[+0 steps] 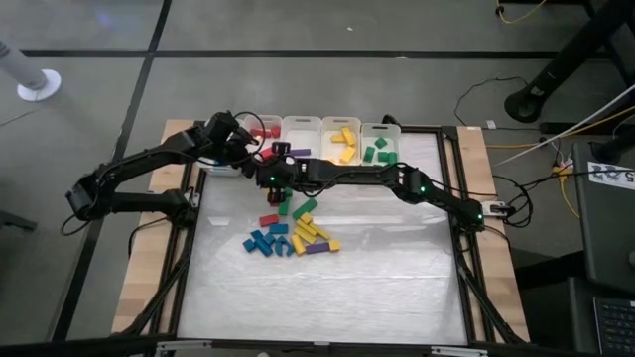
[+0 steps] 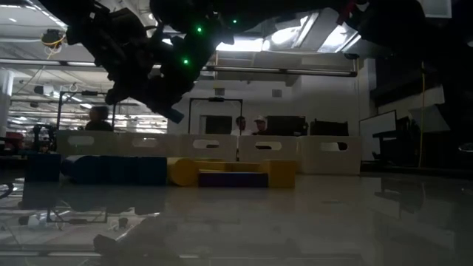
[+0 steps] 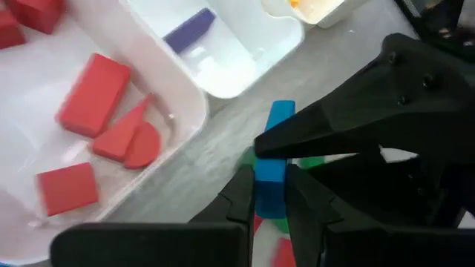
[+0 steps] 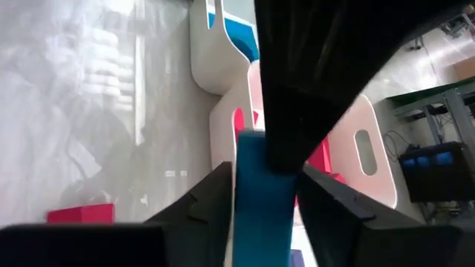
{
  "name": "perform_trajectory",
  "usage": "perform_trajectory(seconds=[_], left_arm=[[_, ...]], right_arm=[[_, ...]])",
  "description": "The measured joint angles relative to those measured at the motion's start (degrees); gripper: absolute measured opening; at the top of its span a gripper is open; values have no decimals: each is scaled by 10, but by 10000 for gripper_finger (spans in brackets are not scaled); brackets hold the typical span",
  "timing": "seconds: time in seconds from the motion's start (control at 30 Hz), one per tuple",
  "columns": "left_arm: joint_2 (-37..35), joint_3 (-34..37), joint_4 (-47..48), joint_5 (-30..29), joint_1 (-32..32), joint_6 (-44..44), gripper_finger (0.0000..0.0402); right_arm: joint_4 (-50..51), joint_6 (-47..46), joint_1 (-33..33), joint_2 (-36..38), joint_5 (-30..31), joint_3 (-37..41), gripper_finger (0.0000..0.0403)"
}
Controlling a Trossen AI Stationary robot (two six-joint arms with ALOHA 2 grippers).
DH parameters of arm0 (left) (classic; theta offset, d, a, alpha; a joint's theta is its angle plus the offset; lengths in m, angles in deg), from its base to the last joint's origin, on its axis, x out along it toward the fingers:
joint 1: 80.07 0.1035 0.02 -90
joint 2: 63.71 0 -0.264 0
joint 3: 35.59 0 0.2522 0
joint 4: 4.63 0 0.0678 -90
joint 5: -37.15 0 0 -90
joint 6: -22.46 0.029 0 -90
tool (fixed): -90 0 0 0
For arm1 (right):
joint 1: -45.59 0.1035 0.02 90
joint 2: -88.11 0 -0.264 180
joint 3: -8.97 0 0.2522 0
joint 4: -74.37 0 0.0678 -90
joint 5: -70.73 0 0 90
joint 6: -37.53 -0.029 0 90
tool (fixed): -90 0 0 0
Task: Sort blocks
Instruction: Put the blue block into the left white bin
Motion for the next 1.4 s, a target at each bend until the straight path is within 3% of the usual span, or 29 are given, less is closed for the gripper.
perform_trajectory(seconds=[0.23,0.33,0.53,0.9,1.03,1.2,1.33,1.4], left_arm=[[0,0,1,-23,0,13,34],[0,0,0,-54,2,22,34],[0,-1,2,-87,16,26,34],[-16,-60,11,-169,61,68,35],[-31,-81,57,-238,77,86,33],[-46,-86,122,-335,86,69,34],[-45,-86,175,-418,86,70,39],[-45,-86,188,-428,86,74,38]], right_arm=[[5,1,1,0,11,-1,228],[11,1,1,0,55,-1,243],[53,4,1,9,160,-1,233],[278,-14,-5,129,156,-1,201],[408,-86,-25,187,134,-1,200],[558,-191,-67,242,34,0,200],[573,-208,-95,279,-17,41,200],[574,-209,-103,296,-32,71,200]])
